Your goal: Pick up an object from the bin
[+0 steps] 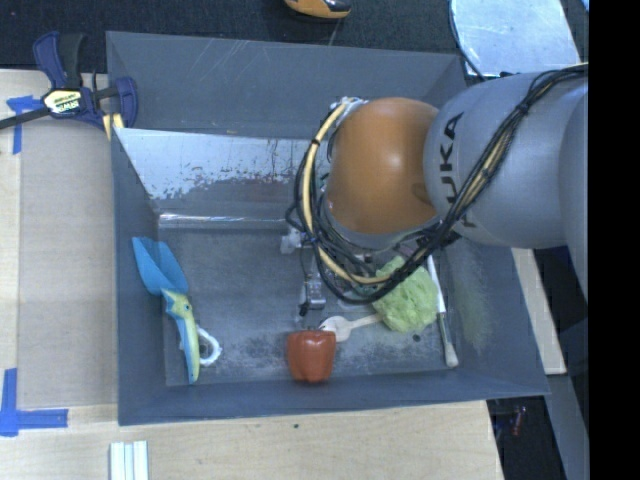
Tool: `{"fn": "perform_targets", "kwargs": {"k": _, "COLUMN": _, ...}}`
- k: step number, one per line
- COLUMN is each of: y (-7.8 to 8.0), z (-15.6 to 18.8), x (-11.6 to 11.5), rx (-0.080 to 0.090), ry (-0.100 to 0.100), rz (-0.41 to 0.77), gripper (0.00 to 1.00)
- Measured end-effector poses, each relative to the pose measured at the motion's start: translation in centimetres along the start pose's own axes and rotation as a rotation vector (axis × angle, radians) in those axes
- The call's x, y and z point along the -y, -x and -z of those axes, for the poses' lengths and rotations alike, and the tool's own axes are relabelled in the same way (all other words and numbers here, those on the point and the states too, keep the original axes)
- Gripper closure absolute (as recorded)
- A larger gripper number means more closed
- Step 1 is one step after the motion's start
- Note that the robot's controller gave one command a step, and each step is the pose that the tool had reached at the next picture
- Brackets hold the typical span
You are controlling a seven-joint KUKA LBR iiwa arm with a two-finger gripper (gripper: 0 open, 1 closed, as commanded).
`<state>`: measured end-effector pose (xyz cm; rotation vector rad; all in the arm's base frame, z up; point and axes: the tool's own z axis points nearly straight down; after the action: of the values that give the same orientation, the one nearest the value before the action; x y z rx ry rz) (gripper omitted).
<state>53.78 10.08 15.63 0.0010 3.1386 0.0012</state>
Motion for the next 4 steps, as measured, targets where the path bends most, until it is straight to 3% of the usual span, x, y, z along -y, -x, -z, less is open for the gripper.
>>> {"fn": "perform_targets", "kwargs": {"k": 1, "y": -2.2, "z": -4.6, "x": 1.3, "rx": 0.005, "ry": 0.001, "rz": 0.365, "gripper": 0.0}}
{"fn": "perform_targets", "kwargs": {"k": 2, "y": -3.6, "z": -3.3, "x": 2.2, "rx": 0.007, "ry": 0.0, "rz": 0.608, "gripper": 0.0}}
{"fn": "perform_targets", "kwargs": {"k": 3, "y": -4.8, "z": -4.9, "x": 4.3, "rx": 0.0, "ry": 0.0, "rz": 1.041, "gripper": 0.0}}
{"fn": "perform_targets", "kwargs": {"k": 4, "y": -5.5, "z": -8.8, "x": 2.3, "rx": 0.005, "ry": -0.001, "rz": 1.312, "gripper": 0.0}}
